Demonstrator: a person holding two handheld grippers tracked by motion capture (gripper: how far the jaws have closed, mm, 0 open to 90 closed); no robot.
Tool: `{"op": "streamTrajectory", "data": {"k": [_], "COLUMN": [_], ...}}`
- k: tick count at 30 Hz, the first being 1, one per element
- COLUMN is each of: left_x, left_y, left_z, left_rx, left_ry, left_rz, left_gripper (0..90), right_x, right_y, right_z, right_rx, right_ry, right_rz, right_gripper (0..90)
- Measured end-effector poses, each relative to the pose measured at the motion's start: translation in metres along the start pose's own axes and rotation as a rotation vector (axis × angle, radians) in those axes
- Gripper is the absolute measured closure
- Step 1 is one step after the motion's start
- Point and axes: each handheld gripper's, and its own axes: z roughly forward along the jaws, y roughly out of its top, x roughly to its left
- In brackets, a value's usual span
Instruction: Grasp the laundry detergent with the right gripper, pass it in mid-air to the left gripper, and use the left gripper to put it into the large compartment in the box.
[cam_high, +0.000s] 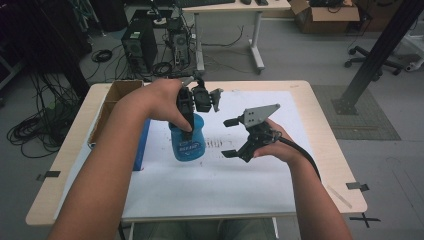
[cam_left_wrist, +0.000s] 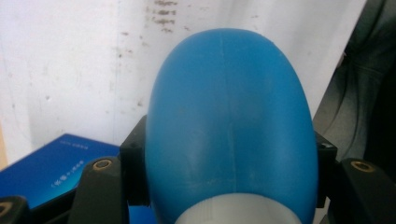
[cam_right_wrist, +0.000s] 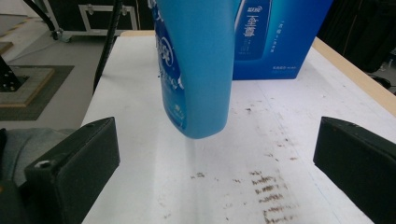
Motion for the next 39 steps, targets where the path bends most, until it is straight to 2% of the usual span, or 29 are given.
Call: {"op": "streamTrajectory", "data": {"k": [1,3,6,9,14,18,22,25,29,39], "left_x": [0.0,0.002,0.004,0.005,0.007,0.01,0.014,0.016,0.019,0.028], "left_y": [-0.001,-0.002,-0.003,-0.004,-0.003,-0.005,-0.008,-0.01,-0.012,-0.023], "left_z": [-0.001,-0.002,-0.004,-0.005,-0.008,-0.011,-0.014,-0.016,-0.02,-0.036], "left_rx": [-0.004,-0.015,-0.015,-0.021,-0.035,-0.061,-0.086,-0.095,-0.103,-0.115], "left_ry": [0.005,0.019,0.044,0.052,0.051,0.055,0.039,0.025,0.021,0.011], "left_rz": [-0.024,-0.101,-0.181,-0.227,-0.284,-0.358,-0.421,-0.454,-0.479,-0.591], "left_gripper": [38.0,38.1,38.1,38.1,38.1,38.2,38.2,38.2,38.2,38.2], "right_x": [0.0,0.0,0.0,0.0,-0.001,-0.004,-0.008,-0.013,-0.017,-0.024], "right_y": [0.0,0.001,0.002,0.003,0.004,0.005,0.007,0.009,0.009,0.007], "right_z": [-0.002,-0.006,-0.011,-0.017,-0.025,-0.03,-0.035,-0.041,-0.049,-0.06], "right_rx": [0.004,0.003,0.007,0.015,0.041,0.072,0.112,0.145,0.196,0.313], "right_ry": [-0.004,-0.009,-0.012,-0.016,-0.024,-0.024,-0.031,-0.041,-0.052,-0.075], "right_rz": [-0.002,-0.004,-0.01,-0.016,-0.028,-0.041,-0.05,-0.058,-0.064,-0.095], "right_gripper": [0.2,0.3,0.3,0.3,0.3,0.3,0.6,0.7,0.9,1.4]}}
